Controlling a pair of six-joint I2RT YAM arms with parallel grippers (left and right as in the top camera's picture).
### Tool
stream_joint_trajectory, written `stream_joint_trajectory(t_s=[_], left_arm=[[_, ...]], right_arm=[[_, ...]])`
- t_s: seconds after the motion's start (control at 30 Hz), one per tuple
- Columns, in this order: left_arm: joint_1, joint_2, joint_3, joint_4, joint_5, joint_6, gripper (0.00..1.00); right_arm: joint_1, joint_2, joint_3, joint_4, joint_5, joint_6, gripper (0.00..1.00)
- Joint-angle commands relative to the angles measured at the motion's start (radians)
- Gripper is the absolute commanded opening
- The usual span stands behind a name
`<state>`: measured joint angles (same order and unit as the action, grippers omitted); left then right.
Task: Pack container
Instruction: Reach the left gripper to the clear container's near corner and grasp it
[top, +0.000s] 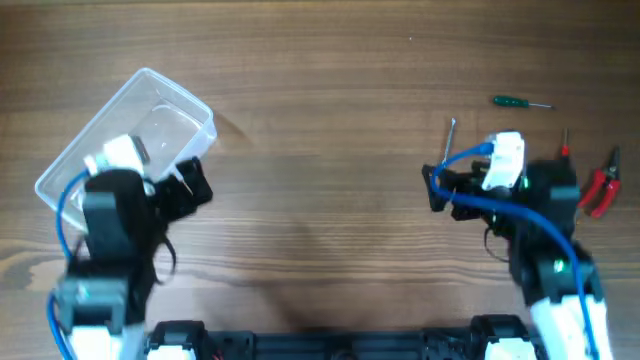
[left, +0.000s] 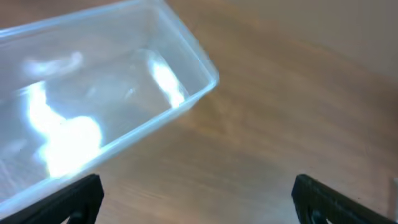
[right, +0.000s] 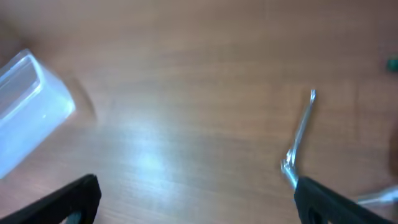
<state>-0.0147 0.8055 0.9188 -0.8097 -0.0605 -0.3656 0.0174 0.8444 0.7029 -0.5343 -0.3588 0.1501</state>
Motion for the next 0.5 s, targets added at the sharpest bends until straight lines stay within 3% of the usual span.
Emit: stream_joint_trajectory(t_s=[0.0, 0.07, 0.13, 0.3, 0.47], left_arm=[[0.09, 0.208, 0.256, -0.253, 0.011, -0.01, 1.0], [0.164, 0.309, 0.369, -0.431, 0.03, -0.01, 1.0], [0.216, 0.355, 0.407, -0.503, 0.098, -0.01, 1.0], [0.316, 0.38, 0.407, -0.483, 0.027, -0.052, 1.0], [0.615, 0.474, 0.407, -0.458, -0.027, -0.096, 1.0]], right_arm=[[0.003, 0.199, 0.257, -0.266, 0.082, -0.071, 1.0], [0.003, 0.312, 0.373, -0.44, 0.146, -0.098, 1.0], [0.003, 0.377, 0.42, -0.526, 0.147, -0.098, 1.0], [0.003, 0.426, 0.423, -0.531, 0.119, -0.096, 1.0], [0.003, 0.453, 0.423, -0.54, 0.142, -0.09, 1.0]])
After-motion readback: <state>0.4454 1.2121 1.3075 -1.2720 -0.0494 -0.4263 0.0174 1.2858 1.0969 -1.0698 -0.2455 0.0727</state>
